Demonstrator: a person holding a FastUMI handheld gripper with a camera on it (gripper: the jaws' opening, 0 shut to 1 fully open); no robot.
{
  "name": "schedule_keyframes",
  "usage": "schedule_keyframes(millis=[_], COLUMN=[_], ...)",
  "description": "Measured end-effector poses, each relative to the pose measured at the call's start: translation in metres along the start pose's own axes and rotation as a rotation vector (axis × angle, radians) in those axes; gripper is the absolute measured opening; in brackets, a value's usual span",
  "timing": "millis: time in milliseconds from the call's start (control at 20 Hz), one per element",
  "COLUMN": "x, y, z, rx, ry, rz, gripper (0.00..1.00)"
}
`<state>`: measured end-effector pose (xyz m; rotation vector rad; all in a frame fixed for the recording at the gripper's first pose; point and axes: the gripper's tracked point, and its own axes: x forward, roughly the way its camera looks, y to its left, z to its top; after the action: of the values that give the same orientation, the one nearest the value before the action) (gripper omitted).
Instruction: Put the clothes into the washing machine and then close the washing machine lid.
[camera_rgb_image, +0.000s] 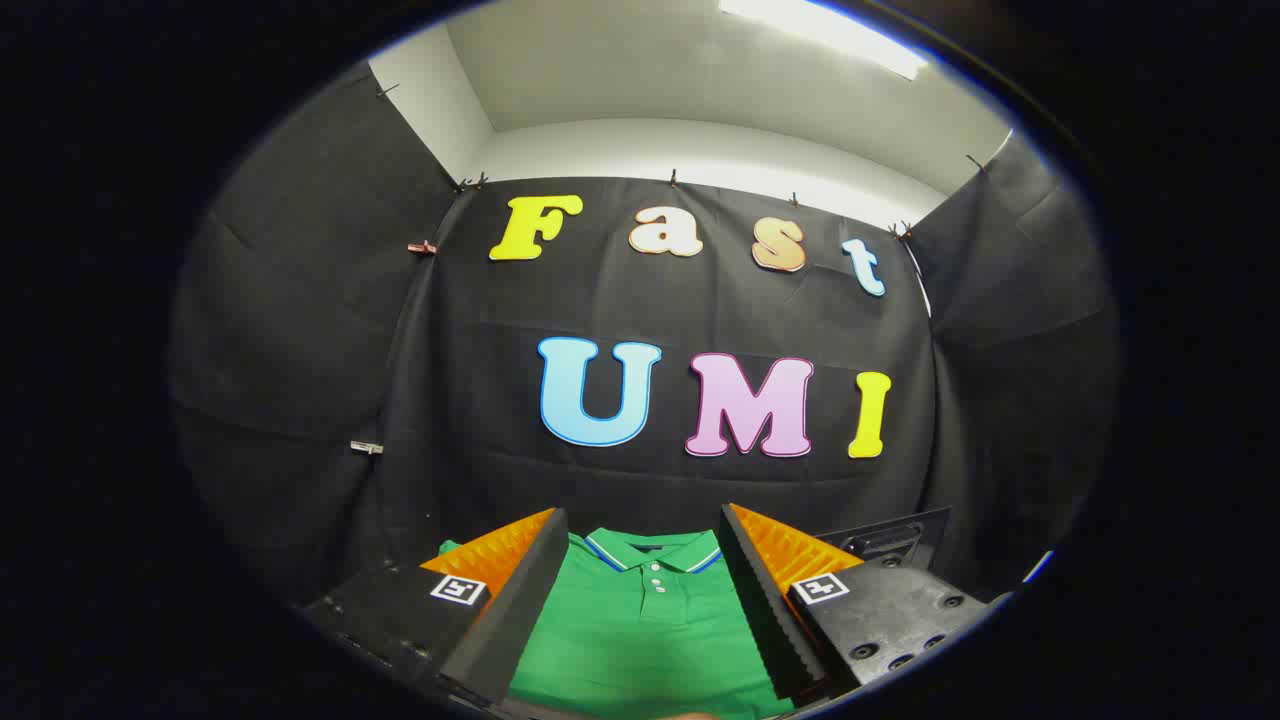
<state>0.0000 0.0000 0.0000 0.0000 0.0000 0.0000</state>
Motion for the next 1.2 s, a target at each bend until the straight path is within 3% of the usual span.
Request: schedule_keyframes(millis=[550, 1200], x=[0.006, 0.010], y=[-0.006, -0.002], z=[0.001, -0.013], rx=[-0.004, -0.054], ry=[-0.001, 0.086], rz=[-0.001, 0.043], gripper=[0.95, 0.95])
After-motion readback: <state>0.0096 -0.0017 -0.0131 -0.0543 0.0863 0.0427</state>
